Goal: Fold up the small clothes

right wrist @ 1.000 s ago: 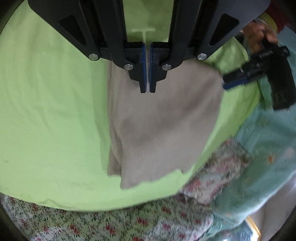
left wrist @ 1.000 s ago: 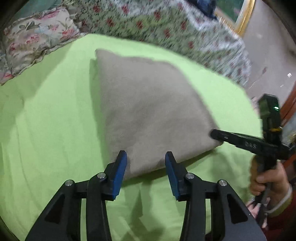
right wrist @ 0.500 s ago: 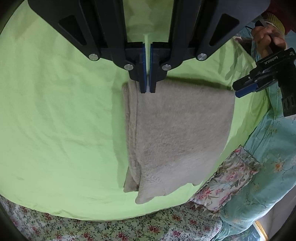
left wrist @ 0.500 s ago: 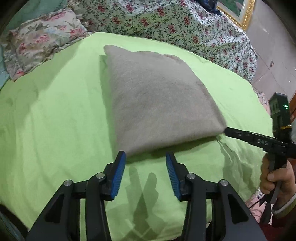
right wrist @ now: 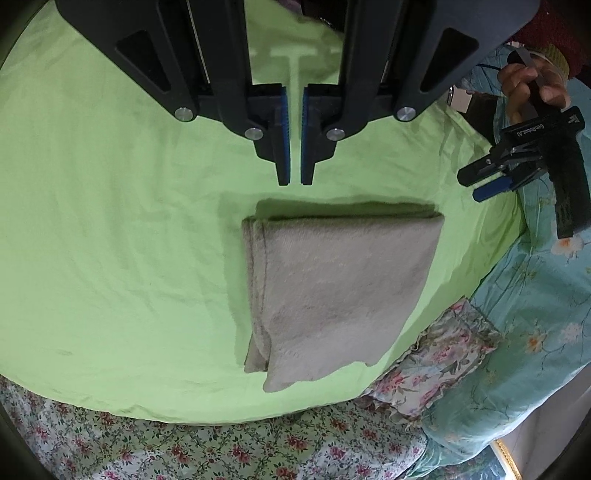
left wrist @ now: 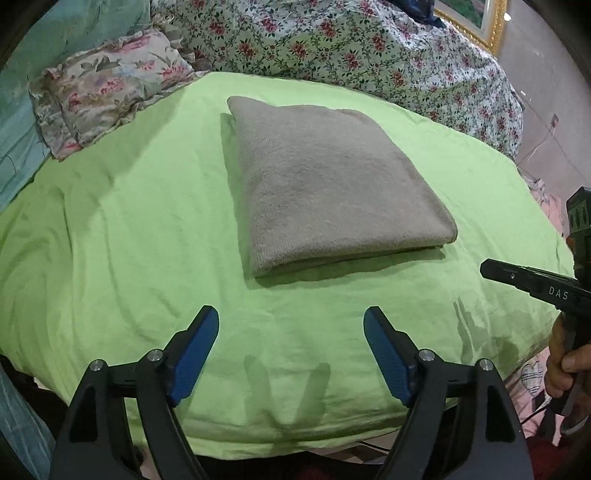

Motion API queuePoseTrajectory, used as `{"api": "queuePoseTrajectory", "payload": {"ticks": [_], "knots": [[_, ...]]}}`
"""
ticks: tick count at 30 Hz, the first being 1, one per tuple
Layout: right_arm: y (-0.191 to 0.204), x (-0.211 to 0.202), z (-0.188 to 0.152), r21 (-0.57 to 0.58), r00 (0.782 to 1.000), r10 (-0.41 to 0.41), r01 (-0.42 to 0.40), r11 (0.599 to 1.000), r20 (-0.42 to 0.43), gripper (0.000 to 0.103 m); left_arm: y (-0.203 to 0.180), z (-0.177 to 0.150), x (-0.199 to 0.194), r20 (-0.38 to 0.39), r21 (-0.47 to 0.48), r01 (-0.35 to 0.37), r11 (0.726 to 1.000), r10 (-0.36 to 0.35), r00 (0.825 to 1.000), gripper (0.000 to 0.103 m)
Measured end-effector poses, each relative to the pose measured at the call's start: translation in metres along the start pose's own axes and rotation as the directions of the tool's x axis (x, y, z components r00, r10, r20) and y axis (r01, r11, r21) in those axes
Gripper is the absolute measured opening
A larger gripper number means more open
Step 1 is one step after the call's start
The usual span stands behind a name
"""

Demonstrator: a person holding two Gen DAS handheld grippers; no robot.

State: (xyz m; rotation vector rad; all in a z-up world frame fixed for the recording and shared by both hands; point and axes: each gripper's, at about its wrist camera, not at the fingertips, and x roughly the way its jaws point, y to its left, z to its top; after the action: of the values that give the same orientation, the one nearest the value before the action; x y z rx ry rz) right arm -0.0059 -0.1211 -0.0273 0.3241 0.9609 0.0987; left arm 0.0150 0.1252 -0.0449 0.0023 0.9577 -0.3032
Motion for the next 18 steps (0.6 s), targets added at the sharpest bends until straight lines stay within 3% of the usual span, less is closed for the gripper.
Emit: {"api": "queuePoseTrajectory", "payload": {"ticks": [3,5,6,7,14,18], "knots": [[0.003,-0.001,-0.009,-0.005,1.0,-0.004,0.004,1.0,-0.021,0.008,-0.001,-0.003,-0.006,0.006,0.023,-0.016,1.0,0.016,1.0,0.084],[0.003,-0.002,-0.012,-0.003,1.0,-0.003,0.003,1.0,-0.027,0.025,-0.001,-0.003,-0.011,0.015,0.037,-0.031,0.999,0.031,0.999,0.087],[0.004,-0.004,-0.015,-0.003,1.0,-0.006,0.006,1.0,-0.022,0.043,0.0,-0.004,-0.012,0.019,0.043,-0.035,0.998,0.034,0.999,0.088],[0.005,-0.006,-0.017,-0.009,1.0,-0.013,0.013,1.0,-0.012,0.053,-0.001,-0.005,-0.014,0.021,0.051,-0.036,0.998,0.035,0.999,0.09],[0.018,-0.017,-0.016,-0.062,0.999,-0.03,0.029,0.998,-0.019,0.061,-0.005,0.0,-0.027,0.037,0.097,-0.115,0.989,0.111,0.993,0.093],[0.031,-0.034,-0.006,-0.111,0.999,-0.029,0.033,0.993,0.032,0.08,-0.004,0.01,-0.036,0.05,0.12,-0.148,0.982,0.143,0.989,0.094]]}}
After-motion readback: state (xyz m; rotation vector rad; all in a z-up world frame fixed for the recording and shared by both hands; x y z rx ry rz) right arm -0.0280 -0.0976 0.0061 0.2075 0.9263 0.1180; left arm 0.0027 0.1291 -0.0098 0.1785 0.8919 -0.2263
